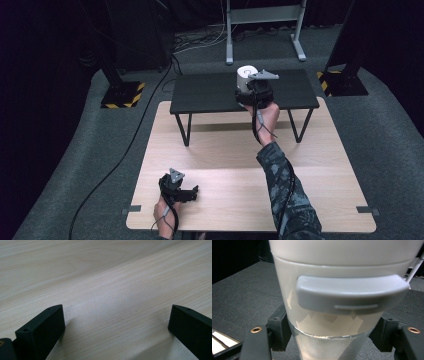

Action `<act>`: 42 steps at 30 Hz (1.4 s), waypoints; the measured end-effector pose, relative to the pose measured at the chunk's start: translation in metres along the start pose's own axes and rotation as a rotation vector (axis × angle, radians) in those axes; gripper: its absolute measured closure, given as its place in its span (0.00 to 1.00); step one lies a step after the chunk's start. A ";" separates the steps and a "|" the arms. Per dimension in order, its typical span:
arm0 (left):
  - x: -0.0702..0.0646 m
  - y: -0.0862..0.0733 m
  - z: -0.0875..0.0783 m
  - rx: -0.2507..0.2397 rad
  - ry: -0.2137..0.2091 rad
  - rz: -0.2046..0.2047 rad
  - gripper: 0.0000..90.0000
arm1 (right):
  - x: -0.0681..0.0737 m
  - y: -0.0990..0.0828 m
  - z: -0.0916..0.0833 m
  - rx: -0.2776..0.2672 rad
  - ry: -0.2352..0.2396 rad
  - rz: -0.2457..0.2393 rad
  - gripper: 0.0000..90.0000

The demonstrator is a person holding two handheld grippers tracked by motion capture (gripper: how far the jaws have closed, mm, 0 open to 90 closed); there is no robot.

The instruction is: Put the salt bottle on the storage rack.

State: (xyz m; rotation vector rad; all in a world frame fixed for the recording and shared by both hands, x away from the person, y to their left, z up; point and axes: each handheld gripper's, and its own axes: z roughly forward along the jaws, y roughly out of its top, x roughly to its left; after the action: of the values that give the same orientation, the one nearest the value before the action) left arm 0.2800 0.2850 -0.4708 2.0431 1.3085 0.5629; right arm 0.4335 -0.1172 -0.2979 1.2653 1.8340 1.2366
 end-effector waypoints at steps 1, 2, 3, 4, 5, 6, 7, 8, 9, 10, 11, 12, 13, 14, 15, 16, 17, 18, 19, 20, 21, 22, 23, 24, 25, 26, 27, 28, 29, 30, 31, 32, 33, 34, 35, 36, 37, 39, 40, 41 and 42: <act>0.000 0.000 0.000 0.000 0.000 0.000 0.00 | 0.000 0.000 0.000 0.001 0.002 0.000 0.32; 0.000 0.000 0.000 0.000 0.000 0.000 0.00 | -0.001 0.000 0.000 0.001 0.002 0.000 0.32; 0.000 0.000 0.000 0.000 0.000 0.000 0.00 | -0.001 0.000 0.000 0.003 0.005 0.001 0.29; 0.000 0.000 0.000 0.000 0.000 0.000 0.00 | -0.003 0.000 0.000 0.004 0.017 0.001 0.17; 0.000 0.000 0.000 0.000 0.000 0.000 0.00 | -0.006 0.001 0.002 0.019 0.034 -0.005 0.05; 0.000 0.000 0.000 0.000 0.000 0.000 0.00 | -0.005 0.002 0.002 0.033 0.035 -0.007 0.01; 0.000 0.000 0.000 0.000 0.000 0.000 0.00 | -0.005 0.001 0.002 0.035 0.032 -0.016 0.00; 0.000 0.000 0.000 0.000 0.000 0.000 0.00 | -0.004 0.000 0.000 0.043 0.029 -0.022 0.00; 0.000 0.000 0.000 0.000 0.000 0.000 0.00 | -0.006 -0.001 -0.001 0.051 0.035 -0.022 0.00; 0.000 0.000 0.000 0.000 0.001 -0.001 0.00 | -0.009 -0.005 -0.005 0.053 0.049 -0.025 0.00; 0.000 0.000 0.000 -0.001 0.001 -0.001 0.00 | -0.010 -0.007 -0.008 0.049 0.050 -0.028 0.00; 0.000 0.000 0.000 -0.001 0.001 -0.001 0.00 | -0.011 -0.010 -0.013 0.044 0.046 -0.033 0.00; 0.000 0.000 0.000 -0.001 0.001 -0.001 0.00 | -0.014 -0.012 -0.017 0.049 0.053 -0.034 0.00; 0.000 0.000 0.000 0.000 0.001 -0.001 0.00 | -0.017 -0.015 -0.021 0.049 0.057 -0.037 0.00; 0.000 0.000 0.000 0.000 0.001 -0.001 0.00 | -0.018 -0.020 -0.028 0.046 0.050 -0.043 0.00; 0.000 0.000 0.000 0.000 0.001 -0.001 0.00 | -0.020 -0.023 -0.034 0.052 0.044 -0.048 0.00; -0.001 0.000 0.000 -0.001 0.002 -0.002 0.00 | -0.022 -0.027 -0.039 0.051 0.043 -0.052 0.00; -0.001 0.000 0.000 -0.001 0.002 -0.002 0.00 | -0.023 -0.033 -0.046 0.043 0.038 -0.053 0.00; -0.001 0.000 0.000 -0.001 0.003 -0.002 0.00 | -0.024 -0.040 -0.054 0.045 0.027 -0.057 0.00; -0.001 0.000 0.000 -0.001 0.003 -0.002 0.00 | -0.026 -0.051 -0.065 0.036 0.012 -0.055 0.00; -0.001 0.000 0.000 -0.001 0.003 -0.002 0.00 | -0.030 -0.060 -0.073 0.029 0.009 -0.052 0.00; -0.001 0.000 0.000 -0.001 0.003 -0.002 0.00 | -0.032 -0.068 -0.081 0.036 0.003 -0.053 0.00; -0.001 0.000 0.000 -0.001 0.003 -0.001 0.00 | -0.034 -0.078 -0.088 0.037 -0.008 -0.055 0.00; -0.001 0.000 0.000 -0.001 0.003 -0.002 0.00 | -0.037 -0.088 -0.096 0.036 -0.011 -0.055 0.00; -0.001 0.000 0.000 -0.001 0.003 -0.001 0.00 | -0.040 -0.098 -0.103 0.044 -0.019 -0.060 0.00; -0.001 0.000 0.000 -0.002 0.003 -0.001 0.00 | -0.043 -0.108 -0.110 0.049 -0.034 -0.068 0.00; -0.001 0.000 0.000 -0.002 0.003 0.000 0.00 | -0.046 -0.117 -0.115 0.050 -0.040 -0.079 0.00; -0.001 0.000 0.000 -0.002 0.003 0.001 0.00 | -0.051 -0.129 -0.123 0.066 -0.053 -0.078 0.00; -0.001 0.000 0.000 -0.002 0.003 0.000 0.00 | -0.055 -0.137 -0.127 0.078 -0.055 -0.072 0.00; -0.001 0.000 0.000 -0.001 0.003 0.000 0.00 | -0.063 -0.152 -0.134 0.088 -0.054 -0.056 0.00; -0.001 0.000 0.000 -0.001 0.003 0.000 0.00 | -0.065 -0.157 -0.136 0.096 -0.059 -0.049 0.00; -0.001 0.000 0.000 -0.001 0.003 0.000 0.00 | -0.072 -0.173 -0.143 0.128 -0.070 -0.026 0.00; -0.001 0.000 0.000 -0.002 0.003 0.000 0.00 | -0.074 -0.179 -0.145 0.133 -0.070 -0.022 0.00; -0.001 0.000 0.000 -0.002 0.003 0.000 0.00 | -0.077 -0.192 -0.149 0.147 -0.082 -0.006 0.00; -0.001 0.000 0.000 -0.001 0.003 0.000 0.00 | -0.078 -0.203 -0.152 0.168 -0.103 0.001 0.00; -0.001 0.000 0.000 -0.001 0.003 -0.001 0.00 | -0.080 -0.215 -0.155 0.185 -0.118 0.011 0.00; -0.001 0.000 0.000 -0.001 0.003 -0.002 0.00 | -0.083 -0.226 -0.158 0.197 -0.131 0.033 0.00; -0.001 0.000 0.000 -0.001 0.004 -0.002 0.00 | -0.090 -0.245 -0.162 0.224 -0.143 0.077 0.00; -0.001 0.000 0.000 -0.001 0.004 -0.002 0.00 | -0.093 -0.252 -0.164 0.237 -0.157 0.095 0.00; -0.001 0.000 0.000 -0.001 0.004 -0.002 0.00 | -0.095 -0.259 -0.165 0.245 -0.169 0.114 0.00; -0.001 0.000 0.000 -0.001 0.004 -0.003 0.00 | -0.099 -0.265 -0.167 0.249 -0.173 0.130 0.00</act>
State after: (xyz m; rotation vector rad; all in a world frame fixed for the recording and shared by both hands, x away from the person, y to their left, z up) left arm 0.2795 0.2840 -0.4710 2.0399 1.3126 0.5663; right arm 0.2287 -0.3002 -0.4779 1.5971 1.8442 0.9498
